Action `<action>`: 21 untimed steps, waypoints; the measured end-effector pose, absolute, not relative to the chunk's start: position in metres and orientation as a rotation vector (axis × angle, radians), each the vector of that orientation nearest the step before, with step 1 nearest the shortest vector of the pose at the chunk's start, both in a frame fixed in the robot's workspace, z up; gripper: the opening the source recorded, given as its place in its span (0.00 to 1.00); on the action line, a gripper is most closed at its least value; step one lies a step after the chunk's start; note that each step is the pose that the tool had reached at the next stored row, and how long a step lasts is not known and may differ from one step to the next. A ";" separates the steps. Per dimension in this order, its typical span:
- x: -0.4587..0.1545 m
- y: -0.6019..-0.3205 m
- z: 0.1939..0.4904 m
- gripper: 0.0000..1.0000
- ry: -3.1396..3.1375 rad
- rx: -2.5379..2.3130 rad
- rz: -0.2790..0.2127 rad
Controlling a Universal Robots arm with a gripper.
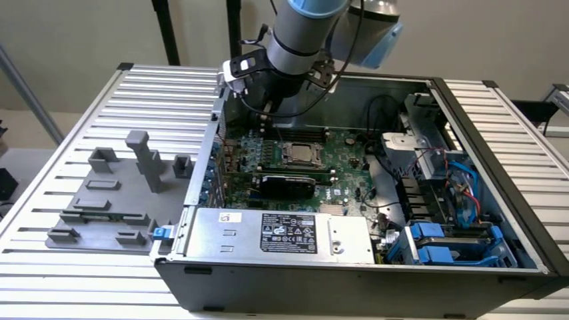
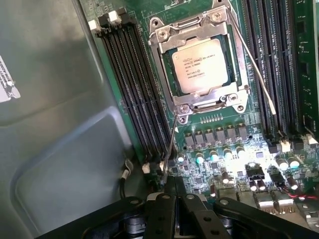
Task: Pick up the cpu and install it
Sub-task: 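Install the first cpu locking lever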
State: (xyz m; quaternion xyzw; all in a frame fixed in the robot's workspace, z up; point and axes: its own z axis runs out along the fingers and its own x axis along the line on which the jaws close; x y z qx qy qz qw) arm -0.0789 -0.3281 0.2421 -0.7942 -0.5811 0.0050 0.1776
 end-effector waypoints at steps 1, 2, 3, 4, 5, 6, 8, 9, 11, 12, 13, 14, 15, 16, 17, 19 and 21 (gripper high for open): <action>-0.079 -0.328 0.242 0.11 -1.640 -2.251 0.011; -0.079 -0.328 0.242 0.11 -1.637 -2.255 0.008; -0.079 -0.328 0.243 0.11 -1.635 -2.259 0.003; -0.078 -0.328 0.243 0.11 -1.635 -2.262 -0.002; -0.078 -0.328 0.243 0.11 -1.635 -2.266 -0.009; -0.078 -0.328 0.243 0.11 -1.636 -2.270 -0.017; -0.078 -0.328 0.243 0.11 -1.640 -2.278 -0.035; -0.077 -0.328 0.243 0.11 -1.643 -2.283 -0.046; -0.077 -0.328 0.243 0.11 -1.649 -2.292 -0.071; -0.077 -0.328 0.243 0.11 -1.653 -2.297 -0.084; -0.076 -0.328 0.243 0.11 -1.657 -2.301 -0.096; -0.076 -0.328 0.243 0.11 -1.661 -2.306 -0.110; -0.076 -0.328 0.243 0.11 -1.665 -2.310 -0.121; -0.075 -0.328 0.243 0.11 -1.667 -2.312 -0.129; -0.074 -0.328 0.243 0.11 -1.669 -2.314 -0.136; -0.071 -0.328 0.242 0.11 -1.670 -2.317 -0.142; -0.066 -0.328 0.242 0.11 -1.669 -2.318 -0.143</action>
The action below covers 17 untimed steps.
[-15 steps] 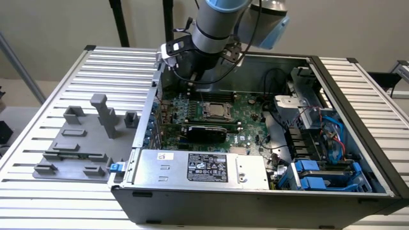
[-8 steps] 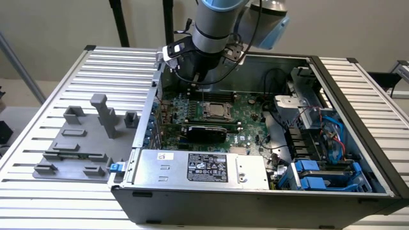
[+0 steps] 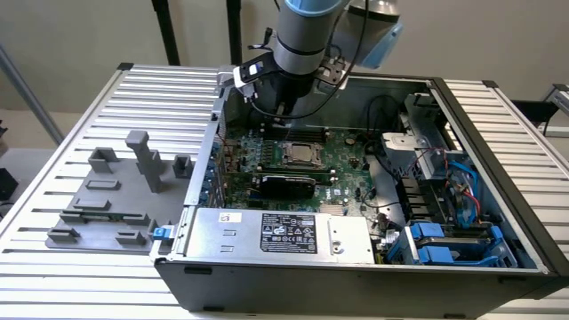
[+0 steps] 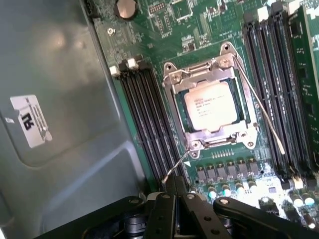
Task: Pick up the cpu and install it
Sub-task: 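Install the first cpu locking lever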
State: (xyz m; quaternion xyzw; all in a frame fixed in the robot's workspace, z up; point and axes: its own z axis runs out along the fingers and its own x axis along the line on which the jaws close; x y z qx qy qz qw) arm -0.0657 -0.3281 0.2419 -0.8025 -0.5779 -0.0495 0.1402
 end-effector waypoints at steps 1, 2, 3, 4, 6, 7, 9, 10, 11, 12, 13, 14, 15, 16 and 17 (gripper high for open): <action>-0.063 -0.328 0.242 0.11 -1.669 -2.319 -0.143; -0.060 -0.328 0.241 0.11 -1.668 -2.319 -0.143; -0.058 -0.328 0.241 0.11 -1.667 -2.320 -0.143; -0.057 -0.328 0.241 0.11 -1.665 -2.322 -0.144; -0.057 -0.328 0.240 0.11 -1.664 -2.323 -0.144; -0.057 -0.328 0.240 0.11 -1.665 -2.323 -0.143; -0.057 -0.328 0.238 0.11 -1.666 -2.327 -0.140; -0.057 -0.328 0.236 0.11 -1.667 -2.329 -0.138; -0.057 -0.328 0.234 0.11 -1.669 -2.332 -0.135; -0.057 -0.328 0.233 0.11 -1.670 -2.334 -0.133; -0.057 -0.328 0.232 0.11 -1.672 -2.337 -0.129; -0.058 -0.327 0.230 0.11 -1.674 -2.340 -0.126; -0.058 -0.327 0.229 0.11 -1.676 -2.343 -0.122; -0.058 -0.326 0.227 0.11 -1.677 -2.346 -0.119; -0.058 -0.325 0.226 0.11 -1.679 -2.348 -0.117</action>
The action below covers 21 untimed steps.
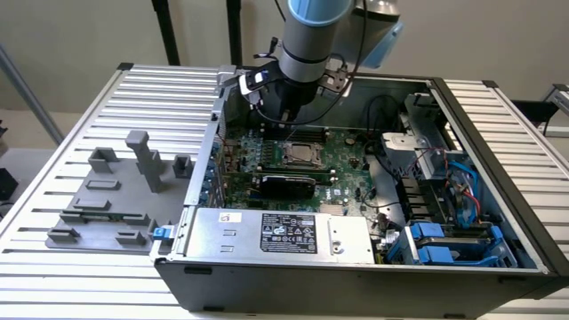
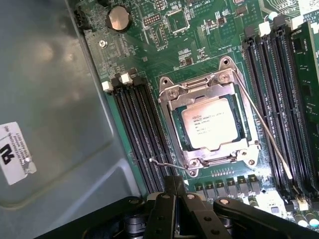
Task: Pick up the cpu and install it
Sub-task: 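Install the first cpu locking lever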
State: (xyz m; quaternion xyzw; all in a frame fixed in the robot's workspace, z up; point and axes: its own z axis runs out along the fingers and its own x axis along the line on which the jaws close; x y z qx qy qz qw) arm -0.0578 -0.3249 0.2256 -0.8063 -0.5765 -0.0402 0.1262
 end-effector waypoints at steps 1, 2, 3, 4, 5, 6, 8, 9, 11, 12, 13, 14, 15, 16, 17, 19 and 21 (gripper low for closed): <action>-0.058 -0.324 0.224 0.11 -1.679 -2.349 -0.116; -0.058 -0.323 0.222 0.11 -1.680 -2.350 -0.114; -0.058 -0.321 0.220 0.11 -1.681 -2.351 -0.113; -0.058 -0.320 0.218 0.11 -1.682 -2.352 -0.112; -0.058 -0.319 0.216 0.11 -1.682 -2.354 -0.110; -0.058 -0.319 0.215 0.11 -1.683 -2.355 -0.109; -0.058 -0.319 0.213 0.11 -1.686 -2.360 -0.104; -0.059 -0.318 0.212 0.11 -1.686 -2.362 -0.102; -0.059 -0.318 0.212 0.11 -1.687 -2.365 -0.098; -0.059 -0.318 0.212 0.11 -1.687 -2.365 -0.096; -0.059 -0.317 0.212 0.11 -1.686 -2.366 -0.094; -0.059 -0.317 0.212 0.11 -1.685 -2.367 -0.092; -0.059 -0.317 0.212 0.11 -1.684 -2.368 -0.090; -0.059 -0.317 0.212 0.11 -1.681 -2.370 -0.089; -0.059 -0.317 0.211 0.11 -1.677 -2.373 -0.088; -0.059 -0.317 0.211 0.11 -1.666 -2.380 -0.086; -0.059 -0.317 0.211 0.11 -1.657 -2.387 -0.083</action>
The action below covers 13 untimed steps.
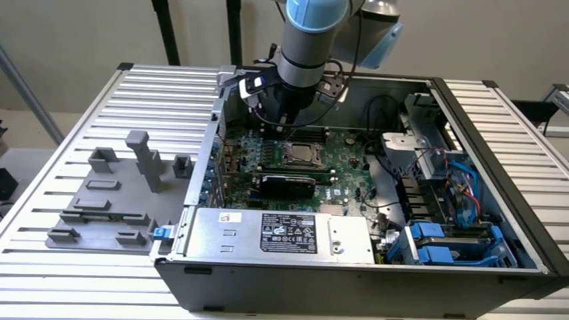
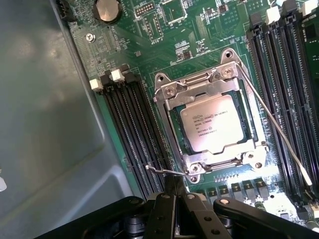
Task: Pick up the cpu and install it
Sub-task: 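Install the first cpu locking lever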
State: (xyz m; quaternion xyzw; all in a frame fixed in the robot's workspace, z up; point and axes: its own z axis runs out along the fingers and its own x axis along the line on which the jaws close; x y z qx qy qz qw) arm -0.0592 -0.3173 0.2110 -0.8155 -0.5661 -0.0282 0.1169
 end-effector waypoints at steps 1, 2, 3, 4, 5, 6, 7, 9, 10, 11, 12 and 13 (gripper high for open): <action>-0.059 -0.317 0.211 0.11 -1.655 -2.391 -0.080; -0.059 -0.317 0.211 0.11 -1.652 -2.395 -0.076; -0.059 -0.317 0.211 0.11 -1.651 -2.399 -0.071; -0.059 -0.317 0.211 0.11 -1.651 -2.402 -0.066; -0.059 -0.317 0.211 0.11 -1.651 -2.406 -0.061; -0.059 -0.317 0.211 0.11 -1.652 -2.409 -0.057; -0.058 -0.317 0.211 0.11 -1.652 -2.411 -0.054; -0.057 -0.317 0.211 0.11 -1.652 -2.412 -0.049; -0.056 -0.317 0.211 0.11 -1.651 -2.412 -0.047; -0.055 -0.317 0.211 0.11 -1.651 -2.412 -0.045; -0.054 -0.317 0.211 0.11 -1.651 -2.412 -0.045; -0.053 -0.317 0.211 0.11 -1.651 -2.411 -0.045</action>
